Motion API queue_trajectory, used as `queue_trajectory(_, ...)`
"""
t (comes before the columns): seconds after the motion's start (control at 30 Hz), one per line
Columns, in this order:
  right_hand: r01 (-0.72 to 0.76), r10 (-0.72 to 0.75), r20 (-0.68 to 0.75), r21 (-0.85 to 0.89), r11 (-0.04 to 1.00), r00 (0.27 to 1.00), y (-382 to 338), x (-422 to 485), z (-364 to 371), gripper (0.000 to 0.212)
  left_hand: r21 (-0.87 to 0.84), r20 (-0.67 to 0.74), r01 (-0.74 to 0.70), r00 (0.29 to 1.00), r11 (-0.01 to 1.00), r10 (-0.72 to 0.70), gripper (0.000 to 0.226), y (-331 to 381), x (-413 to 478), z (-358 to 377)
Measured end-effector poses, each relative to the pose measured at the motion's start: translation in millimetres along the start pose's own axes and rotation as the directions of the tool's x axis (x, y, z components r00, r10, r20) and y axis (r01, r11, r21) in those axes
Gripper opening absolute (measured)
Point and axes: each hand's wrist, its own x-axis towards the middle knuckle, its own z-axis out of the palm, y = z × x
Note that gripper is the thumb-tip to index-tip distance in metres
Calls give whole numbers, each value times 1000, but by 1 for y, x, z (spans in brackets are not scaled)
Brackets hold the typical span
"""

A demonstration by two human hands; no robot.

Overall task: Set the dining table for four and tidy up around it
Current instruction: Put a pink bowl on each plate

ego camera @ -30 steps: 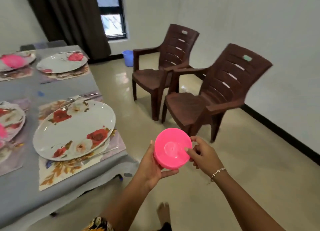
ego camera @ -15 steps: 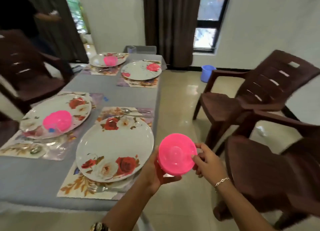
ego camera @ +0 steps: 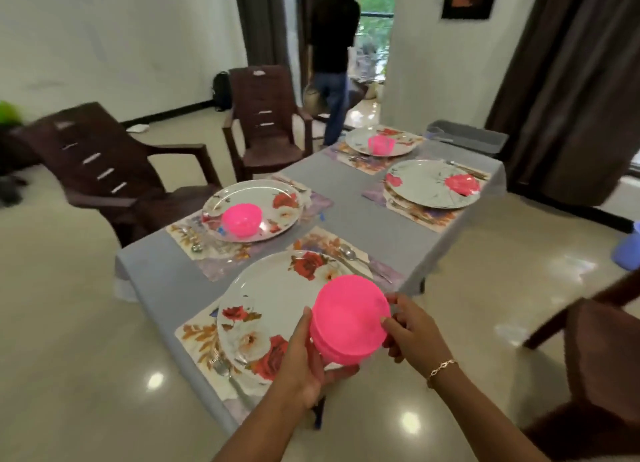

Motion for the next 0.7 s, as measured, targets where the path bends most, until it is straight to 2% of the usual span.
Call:
queue_trajectory(0.2,78,-74,188,-14,997,979,-14,70,16,25,-141,-145,-75,988,987,54,37,16,26,-22)
queue_trajectory(0.37,76,-85,229,51,996,970,-30,134,29,23,-279,-262,-209,956,937,135,42,48,54,-47)
queue_trajectory(0.5,82,-70,233,-41,996,970,-25,179,36,23,-336,-375,-351,901,874,218,42,76,74,-67)
queue_trajectory(0.7,4,59,296,-207,978,953,-4,221,62,27,-365,-411,-425,872,828,267,40,102,83,-71)
